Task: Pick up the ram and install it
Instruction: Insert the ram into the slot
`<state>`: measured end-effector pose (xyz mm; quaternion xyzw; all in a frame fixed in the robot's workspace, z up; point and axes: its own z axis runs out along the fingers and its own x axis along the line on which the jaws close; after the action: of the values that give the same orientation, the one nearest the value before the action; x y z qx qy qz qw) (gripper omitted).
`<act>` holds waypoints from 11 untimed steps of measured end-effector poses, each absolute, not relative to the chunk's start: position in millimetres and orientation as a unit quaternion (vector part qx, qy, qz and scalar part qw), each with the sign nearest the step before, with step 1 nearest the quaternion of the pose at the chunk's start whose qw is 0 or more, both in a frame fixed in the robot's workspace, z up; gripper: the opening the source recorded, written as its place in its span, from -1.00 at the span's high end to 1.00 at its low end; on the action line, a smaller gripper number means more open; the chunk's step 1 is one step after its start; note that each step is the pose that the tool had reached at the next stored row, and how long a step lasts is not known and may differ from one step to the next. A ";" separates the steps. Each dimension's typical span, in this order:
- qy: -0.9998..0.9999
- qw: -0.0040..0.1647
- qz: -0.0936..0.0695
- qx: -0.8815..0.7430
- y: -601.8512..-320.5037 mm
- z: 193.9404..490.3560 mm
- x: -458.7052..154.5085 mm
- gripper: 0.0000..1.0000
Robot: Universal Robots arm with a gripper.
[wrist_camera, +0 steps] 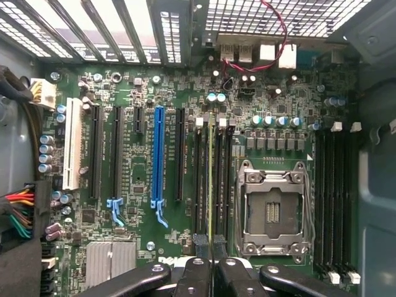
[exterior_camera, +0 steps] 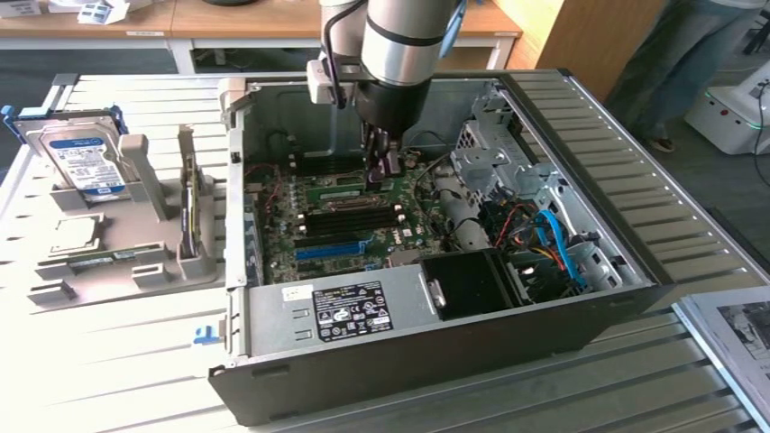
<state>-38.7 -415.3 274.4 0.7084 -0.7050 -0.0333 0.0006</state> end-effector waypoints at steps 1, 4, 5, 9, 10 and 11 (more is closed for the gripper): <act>-0.705 0.001 -0.033 0.708 -415.3 273.5 -38.7 0.76; -0.705 0.001 -0.033 0.708 -415.3 270.9 -38.7 0.76; -0.705 0.001 -0.033 0.708 -415.3 270.2 -38.7 0.76; -0.705 0.001 -0.033 0.708 -415.3 267.2 -38.7 0.76; -0.705 0.001 -0.033 0.708 -415.3 266.4 -38.7 0.76; -0.705 0.001 -0.033 0.708 -415.3 265.6 -38.7 0.76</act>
<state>-38.7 -415.3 265.6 0.7084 -0.7050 -0.0333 0.0006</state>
